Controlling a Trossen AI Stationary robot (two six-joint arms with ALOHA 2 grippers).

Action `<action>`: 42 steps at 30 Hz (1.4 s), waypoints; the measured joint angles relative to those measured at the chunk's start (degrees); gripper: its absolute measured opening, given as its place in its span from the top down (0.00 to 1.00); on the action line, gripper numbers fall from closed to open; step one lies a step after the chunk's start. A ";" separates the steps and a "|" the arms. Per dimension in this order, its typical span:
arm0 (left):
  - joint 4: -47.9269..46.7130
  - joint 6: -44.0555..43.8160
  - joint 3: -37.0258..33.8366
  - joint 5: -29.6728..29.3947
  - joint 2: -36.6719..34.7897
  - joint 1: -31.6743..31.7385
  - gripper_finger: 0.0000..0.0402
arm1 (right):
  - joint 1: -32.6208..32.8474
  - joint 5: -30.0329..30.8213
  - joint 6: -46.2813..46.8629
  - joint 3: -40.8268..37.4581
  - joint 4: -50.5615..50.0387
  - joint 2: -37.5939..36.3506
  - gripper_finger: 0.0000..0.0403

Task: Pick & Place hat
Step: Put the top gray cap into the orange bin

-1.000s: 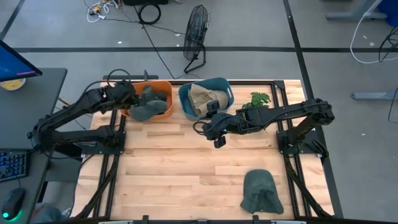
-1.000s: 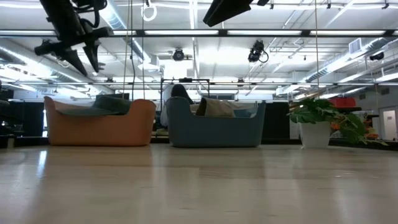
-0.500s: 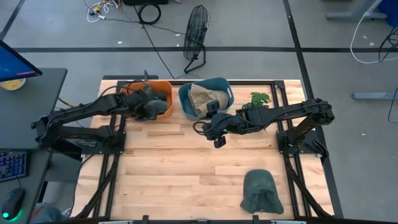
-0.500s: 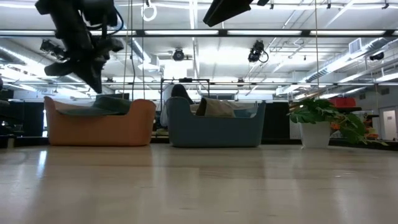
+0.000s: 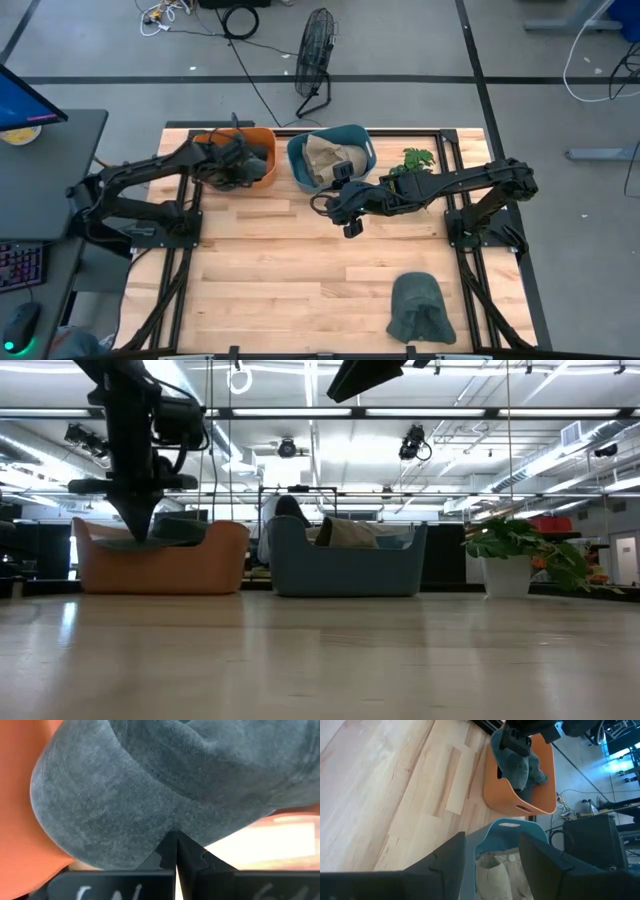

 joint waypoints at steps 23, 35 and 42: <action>7.77 13.61 0.70 0.31 0.46 16.94 1.00 | -0.01 0.17 -1.20 0.00 0.02 0.00 0.53; 11.71 15.80 0.79 -0.59 1.36 21.74 1.00 | -2.54 0.15 0.01 0.00 0.01 0.00 0.53; 10.76 17.90 0.79 4.06 7.91 22.77 1.00 | -2.95 0.17 0.01 0.00 0.02 0.00 0.53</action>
